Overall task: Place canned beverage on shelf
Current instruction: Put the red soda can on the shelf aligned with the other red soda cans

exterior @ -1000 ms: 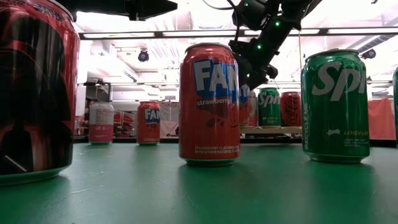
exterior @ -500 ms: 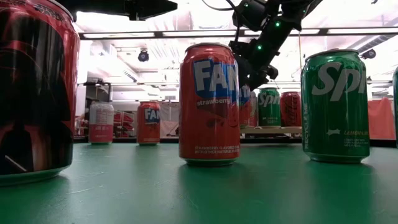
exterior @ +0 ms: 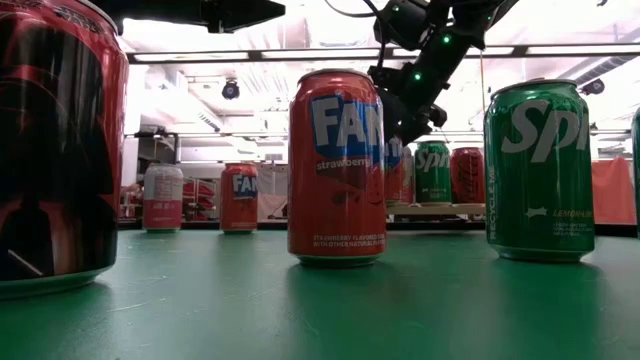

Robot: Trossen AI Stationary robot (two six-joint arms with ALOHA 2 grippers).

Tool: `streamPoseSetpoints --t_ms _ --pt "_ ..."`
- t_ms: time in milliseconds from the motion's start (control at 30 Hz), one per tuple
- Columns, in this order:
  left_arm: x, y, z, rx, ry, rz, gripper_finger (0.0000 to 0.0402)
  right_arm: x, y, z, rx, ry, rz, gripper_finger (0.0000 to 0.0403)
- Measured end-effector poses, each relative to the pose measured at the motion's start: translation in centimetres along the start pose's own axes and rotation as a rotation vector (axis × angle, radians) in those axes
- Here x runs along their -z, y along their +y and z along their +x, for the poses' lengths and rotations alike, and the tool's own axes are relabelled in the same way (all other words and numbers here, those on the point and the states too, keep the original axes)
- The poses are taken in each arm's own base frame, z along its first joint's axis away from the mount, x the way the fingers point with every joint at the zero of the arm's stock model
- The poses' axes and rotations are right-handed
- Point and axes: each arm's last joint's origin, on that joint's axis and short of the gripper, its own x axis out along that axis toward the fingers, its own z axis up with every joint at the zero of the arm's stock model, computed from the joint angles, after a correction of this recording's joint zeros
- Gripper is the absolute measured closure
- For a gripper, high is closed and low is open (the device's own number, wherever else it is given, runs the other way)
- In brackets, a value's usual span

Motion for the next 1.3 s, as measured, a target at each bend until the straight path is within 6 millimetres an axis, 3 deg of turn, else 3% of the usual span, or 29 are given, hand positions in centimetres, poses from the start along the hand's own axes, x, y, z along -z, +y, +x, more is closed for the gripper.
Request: streamPoseSetpoints --t_ms 767,1300 --pt "0.0 0.0 0.0 0.0 0.0 0.0 0.0402 -0.06 0.0 0.0 0.006 -0.008 0.004 0.0061" --pt "0.0 0.0 0.0 0.0 0.0 0.0 0.0402 -0.13 -0.24 0.0 0.083 -0.028 -0.014 0.0069"
